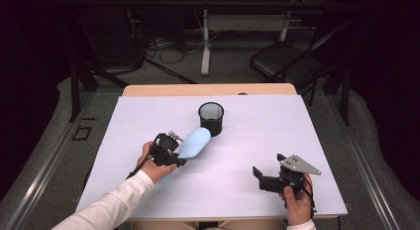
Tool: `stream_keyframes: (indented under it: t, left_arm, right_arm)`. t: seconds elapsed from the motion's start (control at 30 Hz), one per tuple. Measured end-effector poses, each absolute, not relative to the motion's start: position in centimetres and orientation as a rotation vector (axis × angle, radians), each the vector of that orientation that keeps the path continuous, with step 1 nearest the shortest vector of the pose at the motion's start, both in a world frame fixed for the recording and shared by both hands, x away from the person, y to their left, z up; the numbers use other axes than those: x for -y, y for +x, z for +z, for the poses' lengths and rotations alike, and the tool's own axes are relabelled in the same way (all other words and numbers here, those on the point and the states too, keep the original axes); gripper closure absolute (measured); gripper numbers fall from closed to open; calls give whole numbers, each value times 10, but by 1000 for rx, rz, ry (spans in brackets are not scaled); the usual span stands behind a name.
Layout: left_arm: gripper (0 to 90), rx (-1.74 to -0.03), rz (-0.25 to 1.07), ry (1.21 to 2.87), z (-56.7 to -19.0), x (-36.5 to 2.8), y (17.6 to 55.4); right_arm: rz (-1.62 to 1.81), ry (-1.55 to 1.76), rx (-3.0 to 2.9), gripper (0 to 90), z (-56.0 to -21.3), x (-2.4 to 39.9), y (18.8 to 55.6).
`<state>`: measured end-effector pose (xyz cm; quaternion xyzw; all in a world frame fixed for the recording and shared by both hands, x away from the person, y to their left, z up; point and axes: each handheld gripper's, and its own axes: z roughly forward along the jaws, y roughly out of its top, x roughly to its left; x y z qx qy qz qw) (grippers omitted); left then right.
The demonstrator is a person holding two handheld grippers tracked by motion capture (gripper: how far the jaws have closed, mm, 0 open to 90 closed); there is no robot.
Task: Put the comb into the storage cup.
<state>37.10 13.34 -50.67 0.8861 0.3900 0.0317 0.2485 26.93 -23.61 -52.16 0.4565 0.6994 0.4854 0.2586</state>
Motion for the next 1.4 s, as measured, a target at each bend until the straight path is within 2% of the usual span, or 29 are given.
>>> stream_keyframes:
  t: [0.63,1.4]
  left_arm:
    - [698,-1028,120,2311,-482,-144,364]
    - [698,-1002,227,2175,-455,-152,364]
  right_arm:
    - [1313,1238,-1895,19,-522,236,269]
    - [1314,1242,-1895,20,-522,236,270]
